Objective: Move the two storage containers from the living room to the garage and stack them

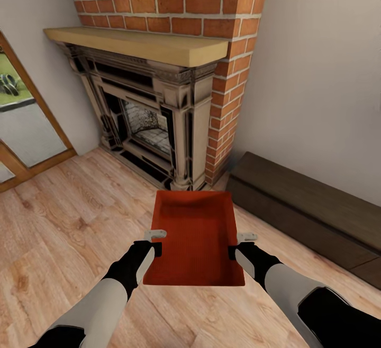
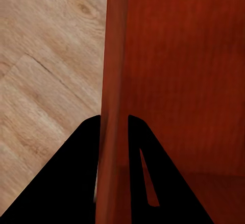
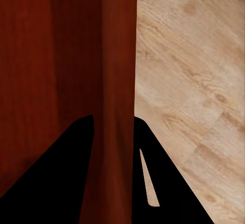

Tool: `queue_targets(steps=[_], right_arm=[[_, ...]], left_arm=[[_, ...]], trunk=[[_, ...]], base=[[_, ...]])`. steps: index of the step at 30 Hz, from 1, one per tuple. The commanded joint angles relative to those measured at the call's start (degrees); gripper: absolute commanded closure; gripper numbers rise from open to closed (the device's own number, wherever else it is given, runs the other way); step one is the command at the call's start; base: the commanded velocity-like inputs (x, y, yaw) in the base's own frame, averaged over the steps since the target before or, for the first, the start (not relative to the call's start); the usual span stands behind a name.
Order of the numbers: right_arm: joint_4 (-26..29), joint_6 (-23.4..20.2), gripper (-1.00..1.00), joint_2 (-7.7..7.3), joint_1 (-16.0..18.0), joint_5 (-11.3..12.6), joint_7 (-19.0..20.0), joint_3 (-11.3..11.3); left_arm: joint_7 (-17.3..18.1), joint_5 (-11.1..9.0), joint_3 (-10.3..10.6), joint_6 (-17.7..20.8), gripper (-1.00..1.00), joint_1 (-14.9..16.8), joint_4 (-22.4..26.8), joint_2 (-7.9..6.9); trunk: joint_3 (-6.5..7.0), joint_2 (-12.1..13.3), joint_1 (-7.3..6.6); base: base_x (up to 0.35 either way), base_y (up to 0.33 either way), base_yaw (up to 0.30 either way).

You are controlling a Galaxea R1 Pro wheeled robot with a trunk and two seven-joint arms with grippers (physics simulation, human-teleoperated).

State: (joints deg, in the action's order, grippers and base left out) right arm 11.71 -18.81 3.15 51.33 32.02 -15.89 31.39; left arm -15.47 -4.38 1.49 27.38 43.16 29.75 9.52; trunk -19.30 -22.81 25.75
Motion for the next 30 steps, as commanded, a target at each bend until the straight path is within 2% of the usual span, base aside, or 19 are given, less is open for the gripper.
queue_targets(steps=[1,30], right_arm=[[0.2,4.4,1.00,-0.25,0.1,-0.4,-0.2,0.0],[0.2,4.4,1.00,-0.25,0.1,-0.4,-0.2,0.0]], left_arm=[[-0.6,-0.9,0.4,0.6,1.00,0.0,-0.3,-0.32],[-0.6,-0.9,0.5,0.6,1.00,0.0,-0.4,-0.29]], trunk=[[0.00,-0.1,0.03],[2.66,-0.1,0.03]], base=[[0.000,0.000,0.000],[0.000,0.000,0.000]])
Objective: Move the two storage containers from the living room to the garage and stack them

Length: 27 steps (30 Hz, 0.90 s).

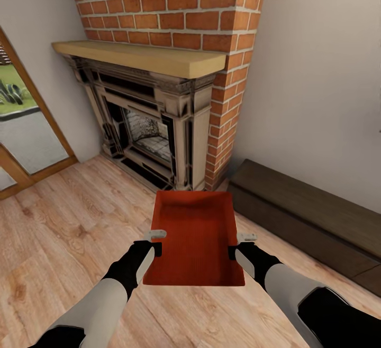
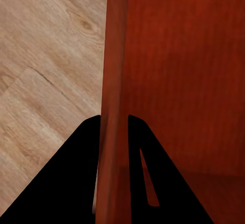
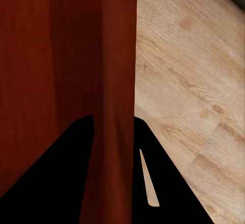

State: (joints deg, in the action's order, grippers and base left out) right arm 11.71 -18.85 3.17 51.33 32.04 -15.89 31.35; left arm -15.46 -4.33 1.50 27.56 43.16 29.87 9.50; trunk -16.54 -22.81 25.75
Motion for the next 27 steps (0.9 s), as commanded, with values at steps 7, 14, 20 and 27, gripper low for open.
queue_targets(steps=[7,14,20,27], right_arm=[[0.2,4.5,1.00,-0.27,0.1,-0.4,-0.2,0.0],[0.2,4.5,1.00,-0.27,0.1,-0.4,-0.2,0.0],[0.2,4.5,1.00,-0.27,0.1,-0.4,-0.2,0.0],[0.2,4.5,1.00,-0.27,0.1,-0.4,-0.2,0.0]], left_arm=[[-0.6,-0.9,0.5,0.4,1.00,0.0,-0.5,-0.28],[-0.6,-0.9,0.5,0.4,1.00,0.0,-0.6,-0.28],[-0.6,-0.9,0.5,0.4,1.00,0.0,-0.6,-0.28],[-0.6,-0.9,0.5,0.4,1.00,0.0,-0.7,-0.28]], trunk=[[0.54,-0.1,0.03],[1.19,-0.1,0.03],[1.74,-0.1,0.03],[2.38,-0.1,0.03]], base=[[0.000,0.000,0.000],[0.000,0.000,0.000],[0.000,0.000,0.000],[0.000,0.000,0.000]])
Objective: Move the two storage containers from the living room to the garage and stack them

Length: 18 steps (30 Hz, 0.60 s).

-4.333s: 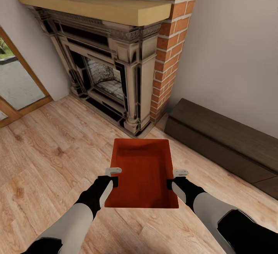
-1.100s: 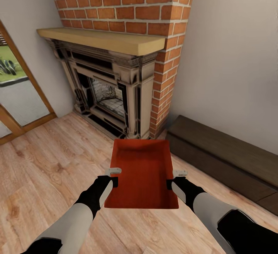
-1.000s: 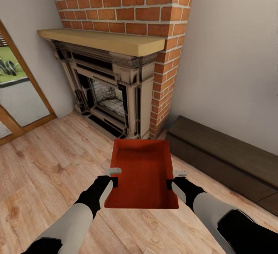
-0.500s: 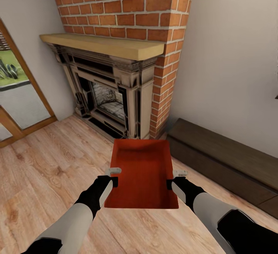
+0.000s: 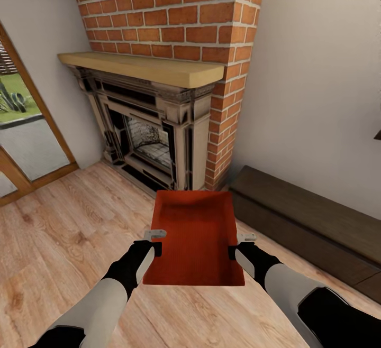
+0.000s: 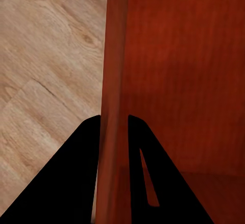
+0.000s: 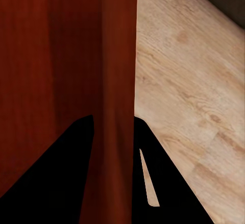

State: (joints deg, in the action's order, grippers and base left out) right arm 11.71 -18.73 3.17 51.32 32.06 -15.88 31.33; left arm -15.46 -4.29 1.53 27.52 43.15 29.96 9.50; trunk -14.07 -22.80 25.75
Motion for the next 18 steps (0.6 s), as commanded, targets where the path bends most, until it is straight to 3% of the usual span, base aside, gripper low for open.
queue_targets(steps=[1,18], right_arm=[[0.2,4.4,1.00,-0.27,0.1,-0.4,-0.2,0.0],[0.2,4.4,1.00,-0.27,0.1,-0.4,-0.2,0.0]], left_arm=[[-0.6,-0.9,0.5,0.4,1.00,0.0,-0.8,-0.27],[-0.6,-0.9,0.5,0.4,1.00,0.0,-0.9,-0.27]], trunk=[[-0.01,-0.1,0.04],[1.55,-0.1,0.04]], base=[[0.000,0.000,0.000],[0.000,0.000,0.000]])
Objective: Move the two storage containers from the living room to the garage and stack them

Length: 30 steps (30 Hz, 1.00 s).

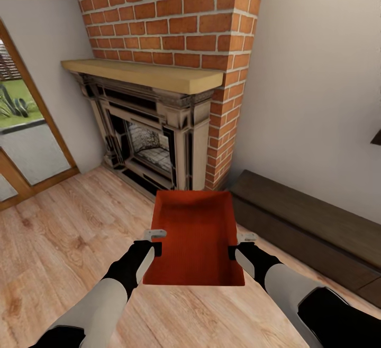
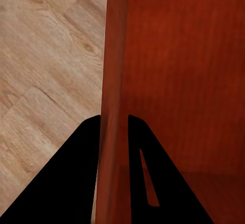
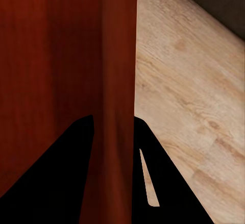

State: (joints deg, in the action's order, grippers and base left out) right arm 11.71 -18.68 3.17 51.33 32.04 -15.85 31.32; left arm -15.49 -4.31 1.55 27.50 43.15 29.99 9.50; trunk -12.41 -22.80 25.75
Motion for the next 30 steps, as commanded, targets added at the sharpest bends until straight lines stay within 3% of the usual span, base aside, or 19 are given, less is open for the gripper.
queue_targets(steps=[1,30], right_arm=[[0.2,4.3,1.00,-0.27,0.1,-0.4,-0.2,0.1],[0.2,4.3,1.00,-0.27,0.1,-0.4,-0.2,0.1]], left_arm=[[-0.6,-0.9,0.5,0.5,1.00,0.0,-0.9,-0.28],[-0.6,-0.8,0.6,0.5,1.00,0.0,-1.0,-0.20]], trunk=[[-0.01,-0.1,0.04],[2.14,-0.1,0.04]], base=[[0.000,0.000,0.000],[0.000,0.000,0.002]])
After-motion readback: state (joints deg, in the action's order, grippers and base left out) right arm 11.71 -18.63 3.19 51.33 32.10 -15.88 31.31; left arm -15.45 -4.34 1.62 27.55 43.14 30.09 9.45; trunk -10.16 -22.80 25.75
